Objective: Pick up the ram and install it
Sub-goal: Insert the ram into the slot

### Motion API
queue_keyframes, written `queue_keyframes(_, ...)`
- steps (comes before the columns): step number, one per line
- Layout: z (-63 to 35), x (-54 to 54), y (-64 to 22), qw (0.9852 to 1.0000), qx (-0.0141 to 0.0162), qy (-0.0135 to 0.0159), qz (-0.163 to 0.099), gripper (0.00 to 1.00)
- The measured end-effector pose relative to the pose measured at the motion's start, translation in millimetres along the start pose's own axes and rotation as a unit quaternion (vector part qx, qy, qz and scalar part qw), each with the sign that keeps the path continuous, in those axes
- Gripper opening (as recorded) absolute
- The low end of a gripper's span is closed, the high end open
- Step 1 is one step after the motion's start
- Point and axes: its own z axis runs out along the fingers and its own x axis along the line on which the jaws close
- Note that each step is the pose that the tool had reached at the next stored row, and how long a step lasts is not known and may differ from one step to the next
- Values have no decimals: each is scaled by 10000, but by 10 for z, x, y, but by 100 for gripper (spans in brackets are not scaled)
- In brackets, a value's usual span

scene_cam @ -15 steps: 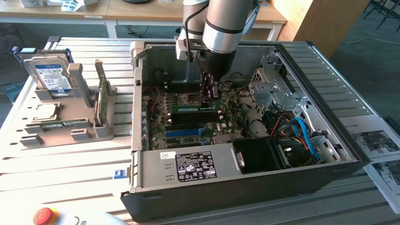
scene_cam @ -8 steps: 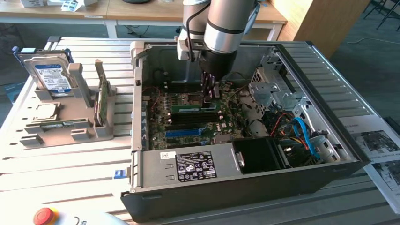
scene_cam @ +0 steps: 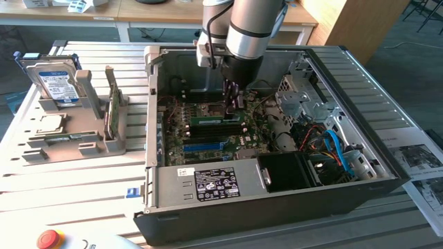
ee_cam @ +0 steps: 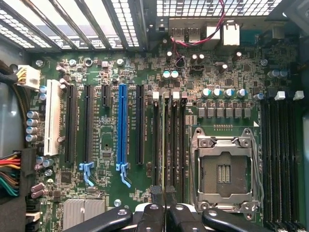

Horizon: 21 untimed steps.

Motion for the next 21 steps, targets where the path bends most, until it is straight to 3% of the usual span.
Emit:
queue_keyframes(12,0,0,-4,10000,4,5,-83,12)
queue_keyframes(17,11,-1,-5,9999,-7,-9,159,12)
queue_keyframes(21,12,-1,-5,9999,-7,-11,165,12)
